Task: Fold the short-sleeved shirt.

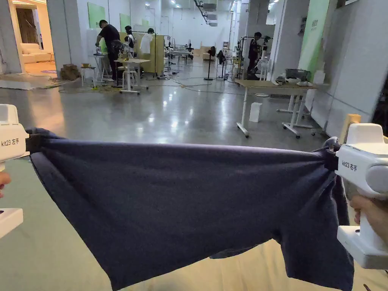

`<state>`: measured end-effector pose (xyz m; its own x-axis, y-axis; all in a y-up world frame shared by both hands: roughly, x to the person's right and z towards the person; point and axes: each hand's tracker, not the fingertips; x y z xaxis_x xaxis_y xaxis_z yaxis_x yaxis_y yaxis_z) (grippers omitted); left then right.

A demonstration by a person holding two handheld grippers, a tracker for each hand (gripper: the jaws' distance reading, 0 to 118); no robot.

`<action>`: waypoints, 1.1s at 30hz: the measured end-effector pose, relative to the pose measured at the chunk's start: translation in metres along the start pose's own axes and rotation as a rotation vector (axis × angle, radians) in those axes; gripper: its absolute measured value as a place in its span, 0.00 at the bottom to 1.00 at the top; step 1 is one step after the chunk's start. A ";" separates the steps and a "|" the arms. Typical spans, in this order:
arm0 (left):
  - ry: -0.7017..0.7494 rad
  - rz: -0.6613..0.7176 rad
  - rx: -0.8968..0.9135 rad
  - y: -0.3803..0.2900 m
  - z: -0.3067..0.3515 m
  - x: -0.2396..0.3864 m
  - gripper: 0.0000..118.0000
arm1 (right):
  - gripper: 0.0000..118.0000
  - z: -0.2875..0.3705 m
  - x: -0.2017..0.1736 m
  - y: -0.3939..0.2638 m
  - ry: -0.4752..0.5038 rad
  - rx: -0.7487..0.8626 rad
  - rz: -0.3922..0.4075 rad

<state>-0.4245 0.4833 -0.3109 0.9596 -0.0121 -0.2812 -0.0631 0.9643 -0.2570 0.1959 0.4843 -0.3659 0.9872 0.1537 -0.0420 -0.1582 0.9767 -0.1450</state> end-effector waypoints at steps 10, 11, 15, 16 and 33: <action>0.046 -0.003 -0.019 0.025 -0.045 0.002 0.04 | 0.04 -0.057 -0.024 0.030 -0.011 0.037 0.014; 0.041 0.012 -0.018 0.030 -0.050 0.001 0.04 | 0.04 -0.067 -0.025 0.034 -0.010 0.034 0.013; 0.053 -0.006 0.008 0.049 -0.061 0.003 0.04 | 0.04 -0.087 -0.029 0.055 -0.012 0.044 0.020; 0.056 -0.006 0.021 0.052 -0.061 0.004 0.04 | 0.04 -0.091 -0.031 0.059 -0.015 0.046 0.020; 0.013 -0.018 -0.003 -0.061 -0.038 0.012 0.04 | 0.04 -0.046 -0.023 -0.052 -0.010 -0.027 0.069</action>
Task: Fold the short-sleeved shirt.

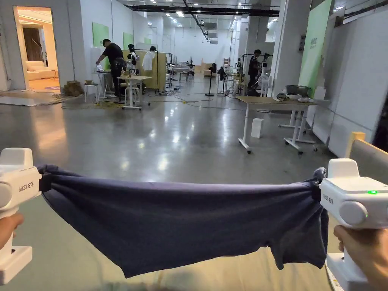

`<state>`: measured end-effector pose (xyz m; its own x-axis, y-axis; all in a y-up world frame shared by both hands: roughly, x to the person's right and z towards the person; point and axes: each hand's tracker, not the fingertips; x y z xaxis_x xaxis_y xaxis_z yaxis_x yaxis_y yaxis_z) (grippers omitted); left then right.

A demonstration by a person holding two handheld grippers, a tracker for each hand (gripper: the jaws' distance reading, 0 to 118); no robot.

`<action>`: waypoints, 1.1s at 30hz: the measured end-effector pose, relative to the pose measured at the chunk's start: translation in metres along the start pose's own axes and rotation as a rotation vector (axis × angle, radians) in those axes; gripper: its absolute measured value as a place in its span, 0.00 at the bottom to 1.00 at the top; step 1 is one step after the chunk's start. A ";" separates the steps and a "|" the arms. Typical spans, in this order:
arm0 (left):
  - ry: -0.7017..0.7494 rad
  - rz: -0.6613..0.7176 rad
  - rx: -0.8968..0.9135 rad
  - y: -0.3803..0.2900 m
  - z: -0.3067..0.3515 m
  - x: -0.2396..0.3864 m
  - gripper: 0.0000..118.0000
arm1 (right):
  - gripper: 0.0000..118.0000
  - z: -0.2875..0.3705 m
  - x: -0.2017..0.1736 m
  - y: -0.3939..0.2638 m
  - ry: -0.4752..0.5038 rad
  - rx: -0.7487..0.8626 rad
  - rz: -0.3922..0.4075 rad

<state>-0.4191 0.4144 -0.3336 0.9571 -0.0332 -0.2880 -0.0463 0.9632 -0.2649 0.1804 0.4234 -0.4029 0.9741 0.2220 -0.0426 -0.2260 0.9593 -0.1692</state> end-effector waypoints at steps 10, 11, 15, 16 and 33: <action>-0.029 0.042 -0.257 -0.203 0.081 -0.012 0.04 | 0.04 0.102 -0.021 -0.183 0.048 -0.203 0.033; -0.038 0.058 -0.292 -0.222 0.087 -0.017 0.04 | 0.04 0.111 -0.023 -0.201 0.051 -0.256 -0.003; -0.030 0.048 -0.430 -0.282 0.106 -0.024 0.04 | 0.04 0.140 -0.036 -0.250 0.054 -0.356 0.041; -0.029 0.054 -0.456 -0.294 0.109 -0.026 0.04 | 0.04 0.145 -0.039 -0.262 0.055 -0.377 0.035; -0.022 0.105 -0.409 -0.282 0.126 -0.033 0.60 | 0.66 0.171 -0.053 -0.252 0.030 -0.331 0.005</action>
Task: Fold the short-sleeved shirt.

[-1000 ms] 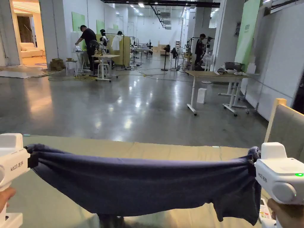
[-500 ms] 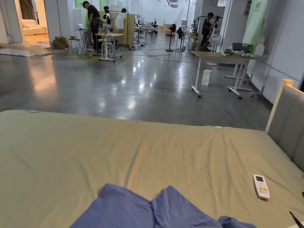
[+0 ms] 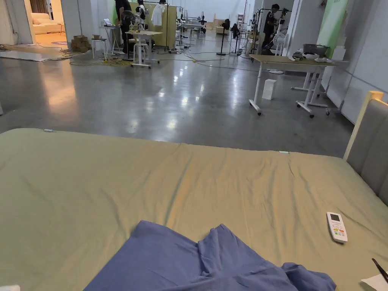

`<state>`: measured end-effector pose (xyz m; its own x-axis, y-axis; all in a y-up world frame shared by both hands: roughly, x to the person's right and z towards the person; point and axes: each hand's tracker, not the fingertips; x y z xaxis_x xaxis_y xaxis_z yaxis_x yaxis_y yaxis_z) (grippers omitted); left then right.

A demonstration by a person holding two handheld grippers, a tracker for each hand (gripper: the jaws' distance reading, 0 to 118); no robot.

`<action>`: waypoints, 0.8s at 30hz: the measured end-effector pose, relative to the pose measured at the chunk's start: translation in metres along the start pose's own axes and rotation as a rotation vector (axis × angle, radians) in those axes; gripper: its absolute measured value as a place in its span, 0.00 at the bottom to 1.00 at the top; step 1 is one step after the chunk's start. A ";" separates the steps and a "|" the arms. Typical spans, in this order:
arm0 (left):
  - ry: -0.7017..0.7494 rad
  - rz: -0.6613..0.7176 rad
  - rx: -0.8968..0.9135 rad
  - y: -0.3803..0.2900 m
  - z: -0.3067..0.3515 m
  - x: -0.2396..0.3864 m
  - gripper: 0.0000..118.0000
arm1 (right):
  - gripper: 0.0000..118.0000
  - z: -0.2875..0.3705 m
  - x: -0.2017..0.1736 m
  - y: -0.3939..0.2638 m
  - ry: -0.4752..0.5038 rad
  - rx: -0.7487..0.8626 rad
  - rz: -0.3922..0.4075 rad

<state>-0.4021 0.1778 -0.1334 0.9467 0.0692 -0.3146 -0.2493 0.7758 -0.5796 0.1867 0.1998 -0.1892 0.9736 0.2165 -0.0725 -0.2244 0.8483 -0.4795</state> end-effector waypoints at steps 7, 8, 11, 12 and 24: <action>-0.083 -0.045 0.276 0.071 0.027 0.050 0.60 | 0.66 0.013 -0.024 0.076 0.051 0.283 -0.049; -0.076 -0.054 0.302 0.078 0.030 0.059 0.60 | 0.66 0.018 -0.031 0.086 0.056 0.310 -0.059; -0.068 -0.077 0.400 0.090 0.048 0.093 0.59 | 0.59 0.024 -0.045 0.107 0.044 0.399 -0.083; -0.067 -0.077 0.427 0.092 0.051 0.101 0.58 | 0.57 0.024 -0.051 0.112 0.040 0.423 -0.097; -0.132 -0.166 0.457 0.087 0.070 0.139 0.00 | 0.00 0.019 -0.076 0.126 0.020 0.461 -0.064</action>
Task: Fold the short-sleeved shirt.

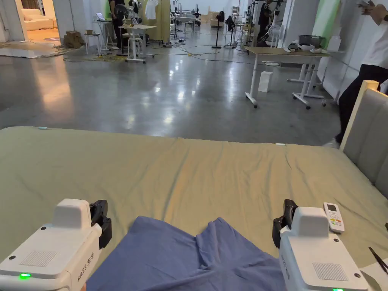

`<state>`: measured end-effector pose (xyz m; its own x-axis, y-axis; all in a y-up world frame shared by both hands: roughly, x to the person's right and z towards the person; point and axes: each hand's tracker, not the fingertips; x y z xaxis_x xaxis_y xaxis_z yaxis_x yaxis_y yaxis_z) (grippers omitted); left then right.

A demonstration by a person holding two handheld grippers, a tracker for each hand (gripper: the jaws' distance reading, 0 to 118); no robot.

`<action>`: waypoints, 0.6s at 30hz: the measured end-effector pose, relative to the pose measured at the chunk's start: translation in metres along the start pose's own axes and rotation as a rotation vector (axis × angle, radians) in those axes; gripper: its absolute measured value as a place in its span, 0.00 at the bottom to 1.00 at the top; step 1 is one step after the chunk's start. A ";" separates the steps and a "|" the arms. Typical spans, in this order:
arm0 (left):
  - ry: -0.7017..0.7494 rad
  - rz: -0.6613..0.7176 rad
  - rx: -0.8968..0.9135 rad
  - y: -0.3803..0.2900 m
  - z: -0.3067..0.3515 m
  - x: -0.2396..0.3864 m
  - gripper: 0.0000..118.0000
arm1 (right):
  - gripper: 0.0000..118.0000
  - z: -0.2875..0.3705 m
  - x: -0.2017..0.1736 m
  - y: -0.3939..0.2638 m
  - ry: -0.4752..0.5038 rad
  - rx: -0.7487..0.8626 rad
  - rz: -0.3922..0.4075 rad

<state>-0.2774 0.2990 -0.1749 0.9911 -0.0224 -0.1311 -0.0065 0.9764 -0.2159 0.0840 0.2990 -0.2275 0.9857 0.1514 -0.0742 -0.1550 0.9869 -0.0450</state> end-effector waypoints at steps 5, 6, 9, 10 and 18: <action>0.011 0.038 -0.135 -0.020 -0.001 -0.037 0.00 | 0.00 -0.004 -0.001 -0.009 0.026 -0.034 0.017; 0.032 0.037 -0.176 -0.026 -0.006 -0.050 0.00 | 0.00 -0.005 -0.001 -0.012 0.029 -0.046 0.019; 0.062 0.082 -0.313 -0.048 -0.014 -0.086 0.00 | 0.00 -0.009 -0.003 -0.021 0.043 -0.084 0.021; 0.062 0.104 -0.385 -0.055 -0.021 -0.099 0.00 | 0.00 -0.011 -0.003 -0.025 0.048 -0.105 0.019; 0.146 0.214 -0.691 -0.135 -0.041 -0.150 0.29 | 0.00 -0.024 -0.011 -0.049 0.069 -0.196 0.002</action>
<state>-0.4307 0.1613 -0.1656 0.9313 0.0775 -0.3560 -0.3276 0.6056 -0.7252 0.0790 0.2472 -0.2486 0.9795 0.1427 -0.1423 -0.1737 0.9559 -0.2368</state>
